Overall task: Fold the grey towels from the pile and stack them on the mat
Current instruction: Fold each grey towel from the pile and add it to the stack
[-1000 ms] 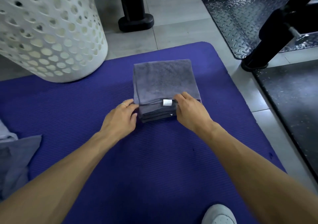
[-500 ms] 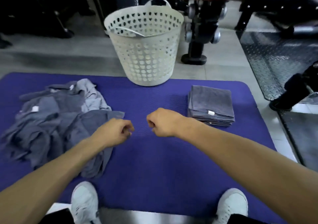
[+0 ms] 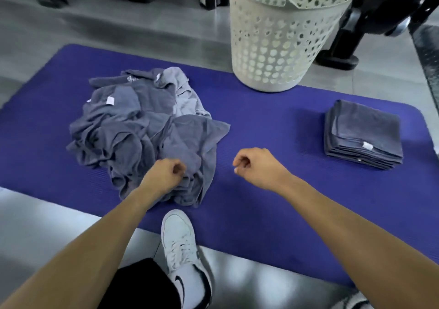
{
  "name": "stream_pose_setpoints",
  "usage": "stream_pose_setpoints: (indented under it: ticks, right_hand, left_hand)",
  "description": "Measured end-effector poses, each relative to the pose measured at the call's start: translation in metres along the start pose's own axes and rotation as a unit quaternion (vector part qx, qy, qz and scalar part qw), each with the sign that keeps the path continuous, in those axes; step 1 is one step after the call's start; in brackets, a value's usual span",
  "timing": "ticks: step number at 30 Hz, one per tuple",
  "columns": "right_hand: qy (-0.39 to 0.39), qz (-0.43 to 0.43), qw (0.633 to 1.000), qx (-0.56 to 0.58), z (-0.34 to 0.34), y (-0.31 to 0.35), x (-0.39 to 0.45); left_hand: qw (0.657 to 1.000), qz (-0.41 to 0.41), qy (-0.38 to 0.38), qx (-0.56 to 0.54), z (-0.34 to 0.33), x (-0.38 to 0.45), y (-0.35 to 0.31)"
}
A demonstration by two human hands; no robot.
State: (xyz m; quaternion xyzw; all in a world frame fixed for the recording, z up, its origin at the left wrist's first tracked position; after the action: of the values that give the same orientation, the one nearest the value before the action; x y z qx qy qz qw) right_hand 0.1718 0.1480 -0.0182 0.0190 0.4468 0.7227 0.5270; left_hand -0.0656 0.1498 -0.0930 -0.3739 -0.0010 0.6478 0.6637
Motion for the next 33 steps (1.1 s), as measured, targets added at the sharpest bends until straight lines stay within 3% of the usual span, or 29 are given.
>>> stream_pose_setpoints:
  ticks: [10, 17, 21, 28, 33]
  right_hand:
    - [-0.027, -0.065, 0.992, 0.105, 0.0, -0.076, 0.035]
    - [-0.03, -0.076, 0.987, 0.14, 0.015, -0.102, 0.053]
    - [-0.034, -0.079, 0.986, 0.145, 0.025, -0.112, 0.036]
    - [-0.084, -0.039, 0.988, 0.128, 0.069, -0.091, -0.02]
    - [-0.089, -0.001, 0.988, 0.124, 0.09, -0.065, -0.069]
  left_hand:
    - [1.0, -0.01, -0.008, -0.009, -0.031, 0.126, -0.027]
    - [0.998, 0.067, -0.012, -0.01, -0.044, 0.167, -0.014]
    - [0.995, -0.01, -0.05, -0.085, -0.024, 0.15, -0.038]
    - [0.985, -0.157, -0.012, -0.07, 0.026, 0.066, -0.139]
    - [0.977, -0.207, -0.016, -0.047, 0.066, -0.014, -0.199]
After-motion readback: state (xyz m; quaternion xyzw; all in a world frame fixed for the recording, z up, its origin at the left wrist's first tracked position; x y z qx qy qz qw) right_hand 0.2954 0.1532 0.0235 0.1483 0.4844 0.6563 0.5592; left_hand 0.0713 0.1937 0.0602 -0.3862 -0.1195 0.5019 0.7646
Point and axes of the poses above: each hand's wrist, its own x-axis towards the middle knuckle, its own z-axis out of the back of the hand, y = z × x, the point moved 10 cm from there along x, towards the middle knuckle, and after that the axes turned 13 degrees about y, right-handed, at the moved point
